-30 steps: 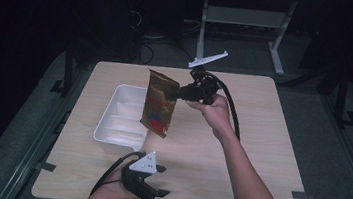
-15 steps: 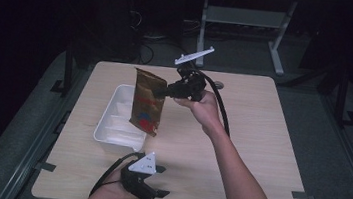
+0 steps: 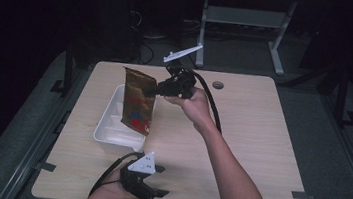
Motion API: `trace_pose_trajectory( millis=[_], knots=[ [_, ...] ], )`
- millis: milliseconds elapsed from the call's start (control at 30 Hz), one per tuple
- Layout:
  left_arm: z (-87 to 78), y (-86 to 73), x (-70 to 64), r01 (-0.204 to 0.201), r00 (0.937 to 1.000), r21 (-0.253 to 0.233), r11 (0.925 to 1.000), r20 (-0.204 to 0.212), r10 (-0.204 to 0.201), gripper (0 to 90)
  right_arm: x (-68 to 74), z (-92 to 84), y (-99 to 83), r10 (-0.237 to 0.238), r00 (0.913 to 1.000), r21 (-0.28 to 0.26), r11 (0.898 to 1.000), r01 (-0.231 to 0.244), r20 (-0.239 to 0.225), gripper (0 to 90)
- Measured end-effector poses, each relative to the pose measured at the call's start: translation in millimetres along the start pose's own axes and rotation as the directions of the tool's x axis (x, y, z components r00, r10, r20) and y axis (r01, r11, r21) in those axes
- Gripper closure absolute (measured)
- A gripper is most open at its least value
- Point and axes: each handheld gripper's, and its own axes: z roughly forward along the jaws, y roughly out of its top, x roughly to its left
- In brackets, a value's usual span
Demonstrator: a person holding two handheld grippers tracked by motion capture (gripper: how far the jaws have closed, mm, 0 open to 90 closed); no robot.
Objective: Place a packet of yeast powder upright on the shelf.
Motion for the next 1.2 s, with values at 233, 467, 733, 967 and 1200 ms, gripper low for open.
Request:
trace_pose_trajectory(
  millis=[233,467,733,967,1200],
  knots=[
    [0.0,-0.7,0.9,0.002,1.0000,0.003,1.0000,0.000,-0.002,26.2,-1.0,9.7,0.9,0.003,0.9999,0.006,1.000,-0.003,-0.016,85.4],
    [-0.5,-0.9,1.2,0.007,1.0000,-0.001,1.0000,0.002,-0.007,26.2,-1.6,19.9,2.0,0.003,0.9995,0.008,1.000,-0.003,-0.032,85.3],
    [-0.7,-1.0,1.4,0.009,1.0000,-0.003,1.0000,0.002,-0.009,26.2,-1.6,32.0,2.8,0.004,0.9988,0.023,1.000,-0.003,-0.049,85.4],
    [-1.0,-1.1,1.7,0.010,0.9999,-0.001,0.9999,0.003,-0.010,26.2,-3.2,38.8,2.5,0.005,0.9982,0.025,1.000,-0.004,-0.059,85.4],
    [-0.8,-1.2,1.5,0.010,0.9999,-0.002,0.9999,0.004,-0.010,26.2,-3.6,45.2,2.6,0.003,0.9979,0.030,1.000,-0.001,-0.064,85.4]
  ],
)
